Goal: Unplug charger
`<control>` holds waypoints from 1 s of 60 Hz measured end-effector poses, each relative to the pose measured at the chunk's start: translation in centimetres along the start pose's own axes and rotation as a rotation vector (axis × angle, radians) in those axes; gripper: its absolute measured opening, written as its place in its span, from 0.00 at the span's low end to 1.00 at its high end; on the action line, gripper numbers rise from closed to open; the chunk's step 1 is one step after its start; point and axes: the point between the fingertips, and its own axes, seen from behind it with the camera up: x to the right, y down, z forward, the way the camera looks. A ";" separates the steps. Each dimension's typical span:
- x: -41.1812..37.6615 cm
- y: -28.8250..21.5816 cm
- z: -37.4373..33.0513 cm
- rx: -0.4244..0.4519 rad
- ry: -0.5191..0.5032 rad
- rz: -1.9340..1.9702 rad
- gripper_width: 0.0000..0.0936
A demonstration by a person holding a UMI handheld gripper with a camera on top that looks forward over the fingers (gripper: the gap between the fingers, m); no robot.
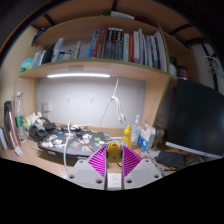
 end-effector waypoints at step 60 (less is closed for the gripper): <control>8.5 19.2 5.5 -0.444 0.033 0.090 0.60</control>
